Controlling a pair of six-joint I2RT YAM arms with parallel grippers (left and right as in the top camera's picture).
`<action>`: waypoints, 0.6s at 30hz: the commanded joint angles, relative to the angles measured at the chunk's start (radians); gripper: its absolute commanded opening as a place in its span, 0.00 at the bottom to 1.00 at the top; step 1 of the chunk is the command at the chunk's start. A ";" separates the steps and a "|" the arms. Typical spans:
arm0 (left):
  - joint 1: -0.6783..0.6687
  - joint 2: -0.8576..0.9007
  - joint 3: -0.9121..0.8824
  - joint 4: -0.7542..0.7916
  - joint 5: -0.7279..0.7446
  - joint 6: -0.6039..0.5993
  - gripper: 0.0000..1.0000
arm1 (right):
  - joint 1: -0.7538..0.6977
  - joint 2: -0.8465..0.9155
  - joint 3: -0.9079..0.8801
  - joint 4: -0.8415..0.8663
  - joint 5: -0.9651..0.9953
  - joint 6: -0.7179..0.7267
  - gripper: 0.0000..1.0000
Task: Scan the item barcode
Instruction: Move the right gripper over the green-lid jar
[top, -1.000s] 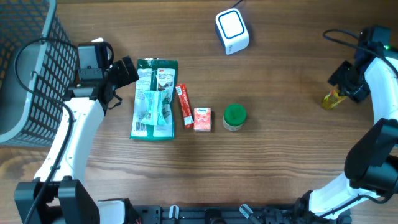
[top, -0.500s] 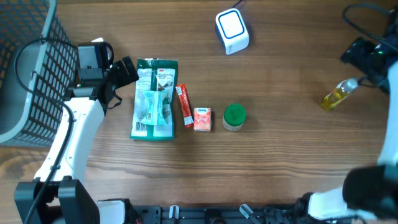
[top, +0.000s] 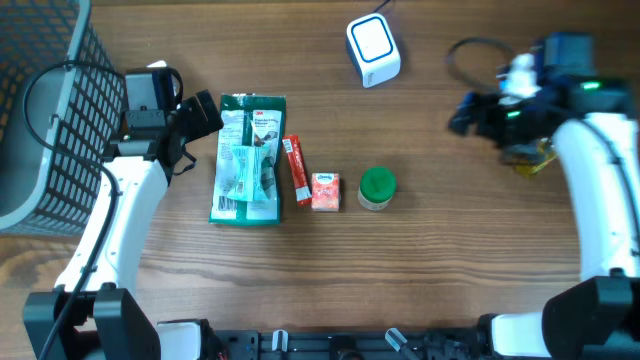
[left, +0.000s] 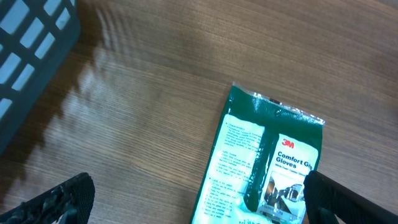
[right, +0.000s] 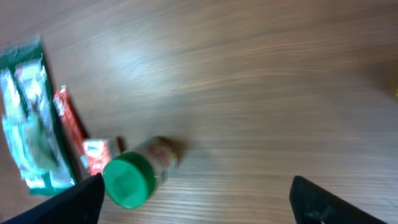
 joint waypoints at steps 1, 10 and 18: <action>0.003 -0.003 0.008 0.002 -0.009 0.009 1.00 | 0.161 0.008 -0.112 0.110 0.040 0.037 0.92; 0.003 -0.003 0.008 0.002 -0.009 0.009 1.00 | 0.489 0.008 -0.226 0.314 0.276 0.088 0.96; 0.003 -0.003 0.008 0.002 -0.009 0.009 1.00 | 0.551 0.075 -0.228 0.329 0.310 0.088 0.97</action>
